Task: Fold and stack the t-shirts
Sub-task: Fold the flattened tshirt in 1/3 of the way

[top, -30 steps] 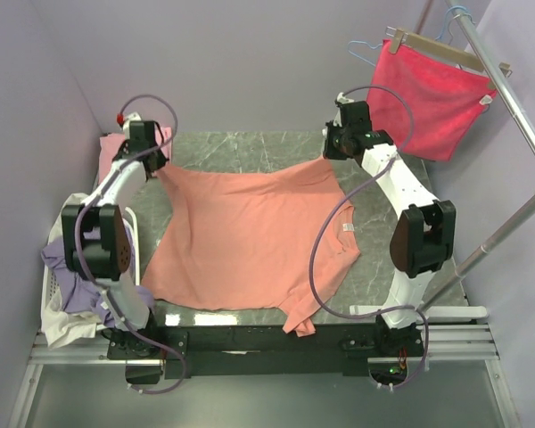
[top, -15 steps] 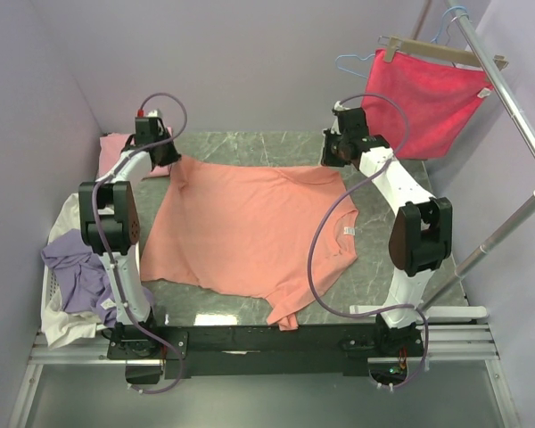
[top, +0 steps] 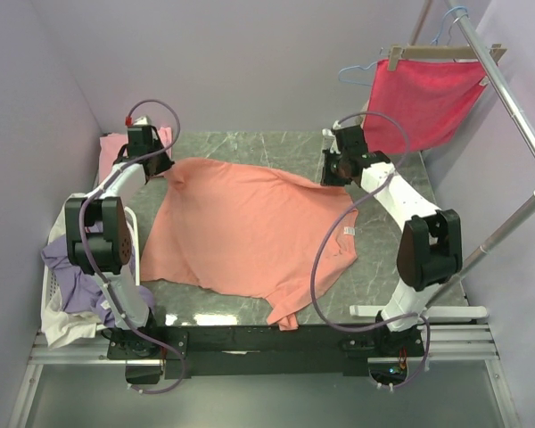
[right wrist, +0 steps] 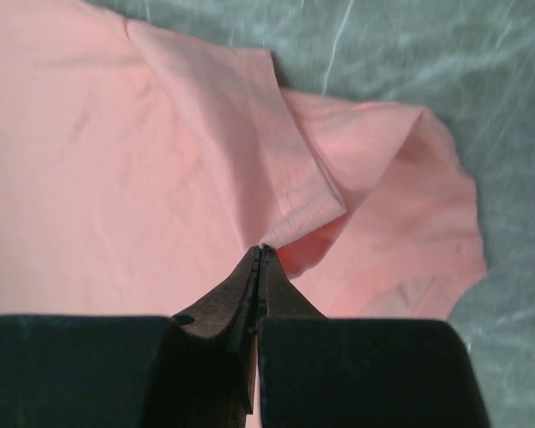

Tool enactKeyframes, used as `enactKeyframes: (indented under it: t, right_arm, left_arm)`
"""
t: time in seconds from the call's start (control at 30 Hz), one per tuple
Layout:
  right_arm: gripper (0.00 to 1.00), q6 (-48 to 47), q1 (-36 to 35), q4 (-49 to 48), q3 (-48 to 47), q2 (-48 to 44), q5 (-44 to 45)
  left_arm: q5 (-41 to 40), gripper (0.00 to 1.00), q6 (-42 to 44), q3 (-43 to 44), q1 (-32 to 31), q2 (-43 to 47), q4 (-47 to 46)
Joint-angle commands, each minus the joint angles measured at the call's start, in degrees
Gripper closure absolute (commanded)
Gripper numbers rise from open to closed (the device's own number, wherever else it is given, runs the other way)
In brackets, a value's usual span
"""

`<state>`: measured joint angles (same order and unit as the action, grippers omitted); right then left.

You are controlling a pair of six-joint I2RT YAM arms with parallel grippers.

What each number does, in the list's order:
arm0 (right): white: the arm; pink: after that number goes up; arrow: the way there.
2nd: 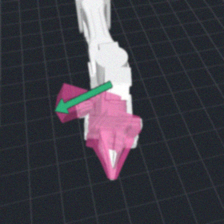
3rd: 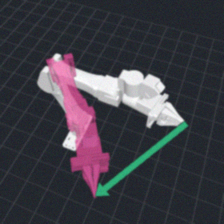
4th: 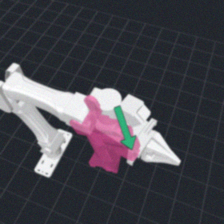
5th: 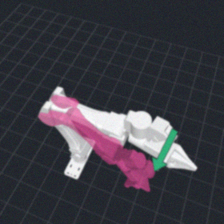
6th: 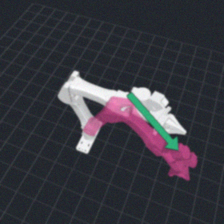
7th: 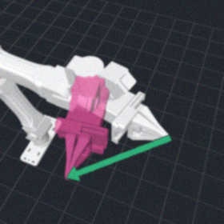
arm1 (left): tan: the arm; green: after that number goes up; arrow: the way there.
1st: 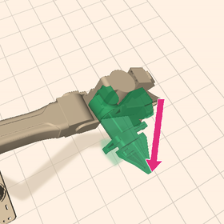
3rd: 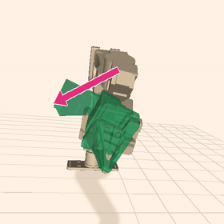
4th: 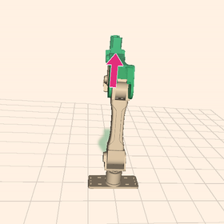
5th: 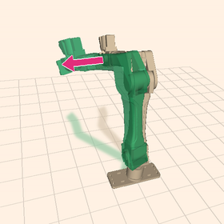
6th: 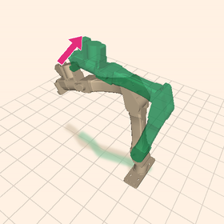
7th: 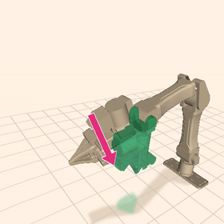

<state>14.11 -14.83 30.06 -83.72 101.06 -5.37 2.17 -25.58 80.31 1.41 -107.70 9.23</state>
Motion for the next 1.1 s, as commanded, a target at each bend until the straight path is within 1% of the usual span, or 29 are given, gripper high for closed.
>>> enactKeyframes:
  t: [0.0, 0.07, 0.1, 0.13, 0.2, 0.3, 0.4, 0.5, 0.57, 0.67, 0.77, 0.8, 0.9, 0.97, 1.07]
  right_arm:
    - [1.00, 1.97, -1.87, 1.31, 5.14, -7.80, 4.21]
    - [1.00, 3.46, -1.87, 1.92, 8.48, -9.21, 5.80]
    - [1.00, 4.17, -1.87, 2.45, 9.62, -9.64, 9.46]
    - [1.00, 5.48, -1.96, 2.19, 12.33, -10.17, 10.54]
    - [1.00, 6.89, -1.87, 2.10, 14.72, -10.18, 13.87]
    - [1.00, 9.00, -1.87, 1.93, 18.15, -9.39, 16.34]
    - [1.00, 10.06, -1.96, 1.67, 20.00, -8.42, 16.70]
    - [1.00, 11.38, -1.87, 2.11, 21.66, -9.38, 18.89]
    - [1.00, 11.55, -1.87, 1.49, 23.78, -10.17, 20.13]
    - [1.00, 11.55, -1.87, 1.84, 23.87, -9.13, 19.87]
    - [1.00, 12.25, -1.87, 1.58, 25.36, -9.56, 20.30]
    - [1.00, 12.17, -1.96, 1.05, 25.89, -10.34, 20.31]
    - [1.00, 12.17, -1.87, 1.22, 27.65, -11.40, 21.09]
    - [1.00, 12.43, -1.87, 1.31, 28.52, -11.84, 22.06]
    - [1.00, 12.43, -1.87, 1.31, 28.62, -13.86, 22.50]
  left_arm:
    - [-9.89, 0.99, -1.31, -1.48, 0.08, 2.67, 1.03]
    - [-12.10, 0.99, -1.49, 0.62, 0.44, 0.66, 3.24]
    - [-13.76, 0.99, -1.75, 1.42, 0.61, -0.05, 4.29]
    - [-14.30, 0.99, -2.27, 2.21, 1.13, -0.92, 6.56]
    - [-14.66, 0.99, -2.89, 3.71, 1.31, -3.04, 7.90]
    - [-15.35, 0.99, -3.42, 4.59, 1.75, -4.80, 9.04]
    - [-15.09, 0.99, -3.33, 5.90, 2.37, -6.55, 10.54]
    - [-18.16, 0.99, -2.89, 8.19, 2.46, -8.57, 13.44]
    - [-16.69, 0.99, -1.75, 8.72, 2.63, -9.10, 13.44]
    - [-14.92, 0.99, -1.92, 9.33, 2.63, -9.89, 13.44]
    - [-18.51, 0.98, -3.86, 9.25, 2.72, -9.72, 15.28]
    - [-21.48, 0.99, -4.38, 9.42, 2.72, -9.72, 17.29]
    - [-23.09, 0.99, -4.74, 10.65, 2.63, -9.90, 19.76]
    - [-22.40, 0.99, -4.92, 11.18, 2.63, -9.29, 21.08]
    - [-18.62, 0.99, -4.83, 10.04, 2.37, -6.04, 20.65]
